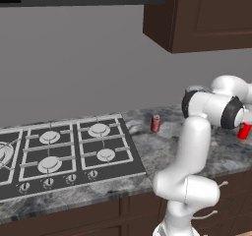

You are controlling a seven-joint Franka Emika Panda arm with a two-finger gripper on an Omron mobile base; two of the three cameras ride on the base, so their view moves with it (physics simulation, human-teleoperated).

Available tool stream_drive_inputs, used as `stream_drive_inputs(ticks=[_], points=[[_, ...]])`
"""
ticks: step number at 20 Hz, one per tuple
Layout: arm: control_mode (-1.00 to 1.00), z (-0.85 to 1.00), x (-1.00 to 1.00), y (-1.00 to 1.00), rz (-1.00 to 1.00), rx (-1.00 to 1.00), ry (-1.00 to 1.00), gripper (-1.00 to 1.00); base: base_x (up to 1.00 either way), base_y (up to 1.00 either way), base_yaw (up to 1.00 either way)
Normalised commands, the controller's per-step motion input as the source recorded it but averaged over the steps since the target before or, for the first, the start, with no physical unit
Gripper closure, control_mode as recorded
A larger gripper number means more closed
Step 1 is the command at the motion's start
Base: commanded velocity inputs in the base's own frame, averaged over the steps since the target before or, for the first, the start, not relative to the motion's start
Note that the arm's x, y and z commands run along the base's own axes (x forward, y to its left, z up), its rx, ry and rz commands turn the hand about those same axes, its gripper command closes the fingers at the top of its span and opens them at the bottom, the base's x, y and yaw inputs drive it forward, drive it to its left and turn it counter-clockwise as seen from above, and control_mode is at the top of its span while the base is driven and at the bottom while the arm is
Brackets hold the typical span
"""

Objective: Four empty soda cans are scattered around the kitchen. Gather all the cans and cluster them next to the stove for recycling.

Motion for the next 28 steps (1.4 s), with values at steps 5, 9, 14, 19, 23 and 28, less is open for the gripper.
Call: stream_drive_inputs(ticks=[5, 9, 14, 19, 23, 28], points=[[-1.00, 0.39, -0.78, 0.90, -0.05, -0.12, -0.04, 1.00, 0.00, 0.00, 0.00], [-1.00, 0.06, -0.85, 1.00, -0.04, -0.11, 0.00, 1.00, 0.00, 0.00, 0.00], [-1.00, 0.00, -0.49, 1.00, -0.01, -0.13, -0.02, 1.00, 0.00, 0.00, 0.00], [-1.00, 0.03, 0.04, 0.96, 0.00, -0.03, -0.05, 1.00, 0.00, 0.00, 0.00], [-1.00, 0.11, 0.40, 0.72, 0.01, 0.00, 0.00, 1.00, 0.00, 0.00, 0.00], [-1.00, 0.23, 0.52, 0.61, 0.00, 0.02, 0.07, 1.00, 0.00, 0.00, 0.00]])
